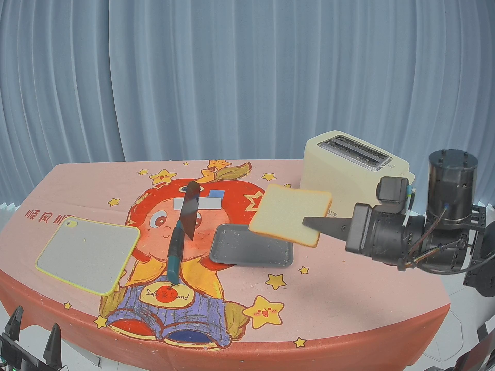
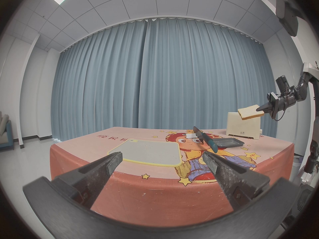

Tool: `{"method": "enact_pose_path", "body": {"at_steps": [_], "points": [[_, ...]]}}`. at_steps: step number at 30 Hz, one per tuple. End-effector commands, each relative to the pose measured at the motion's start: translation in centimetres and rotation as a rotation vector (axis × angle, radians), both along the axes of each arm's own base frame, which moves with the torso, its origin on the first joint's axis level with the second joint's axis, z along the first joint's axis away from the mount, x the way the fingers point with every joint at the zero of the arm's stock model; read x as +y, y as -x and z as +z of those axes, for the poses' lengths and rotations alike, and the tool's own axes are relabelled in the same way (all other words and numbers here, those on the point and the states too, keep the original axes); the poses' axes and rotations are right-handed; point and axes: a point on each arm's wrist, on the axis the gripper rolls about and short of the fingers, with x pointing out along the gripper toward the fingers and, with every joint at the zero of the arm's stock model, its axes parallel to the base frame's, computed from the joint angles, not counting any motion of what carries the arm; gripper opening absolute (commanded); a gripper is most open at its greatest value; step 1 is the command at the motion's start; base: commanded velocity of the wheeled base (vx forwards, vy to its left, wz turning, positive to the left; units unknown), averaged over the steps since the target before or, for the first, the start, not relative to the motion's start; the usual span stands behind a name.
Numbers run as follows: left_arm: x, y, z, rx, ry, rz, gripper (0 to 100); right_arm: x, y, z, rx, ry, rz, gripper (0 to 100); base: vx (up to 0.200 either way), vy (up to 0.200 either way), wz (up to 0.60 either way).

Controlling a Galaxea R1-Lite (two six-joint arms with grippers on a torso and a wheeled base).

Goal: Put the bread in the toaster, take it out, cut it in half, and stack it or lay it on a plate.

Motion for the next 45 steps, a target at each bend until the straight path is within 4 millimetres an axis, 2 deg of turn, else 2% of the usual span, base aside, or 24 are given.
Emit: {"method": "enact_pose_path", "body": {"at_steps": [1, 12, 23, 33, 36, 41, 45], "points": [[0.0, -0.1, -0.5, 0.010, 0.000, 0.001, 100, -1.9, 0.3, 1.5, -0.065, -0.021, -0.042, 0, 0.000, 0.000, 0.00], [0.0, -0.1, -0.5, 0.012, 0.000, 0.001, 100, -5.0, -1.0, 2.3, -0.194, 0.064, -0.129, 0, 0.000, 0.000, 0.00], [0.0, -0.1, -0.5, 0.012, 0.000, 0.001, 100, -9.3, -2.9, 3.4, -0.340, 0.186, -0.244, 0, 0.000, 0.000, 0.00], [0.0, -0.1, -0.5, 0.012, 0.000, -0.001, 100, -13.0, -3.3, 4.7, -0.472, 0.272, -0.249, 0, 0.000, 0.000, 0.00], [0.0, -0.1, -0.5, 0.012, 0.000, 0.001, 100, -14.2, -3.8, 5.7, -0.519, 0.271, -0.238, 0, 0.000, 0.000, 0.00], [0.0, -0.1, -0.5, 0.012, 0.000, 0.001, 100, -14.4, -4.0, 6.7, -0.555, 0.264, -0.244, 0, 0.000, 0.000, 0.00], [0.0, -0.1, -0.5, 0.012, 0.000, 0.001, 100, -14.5, -4.1, 6.7, -0.575, 0.293, -0.244, 0, 0.000, 0.000, 0.00]]}}
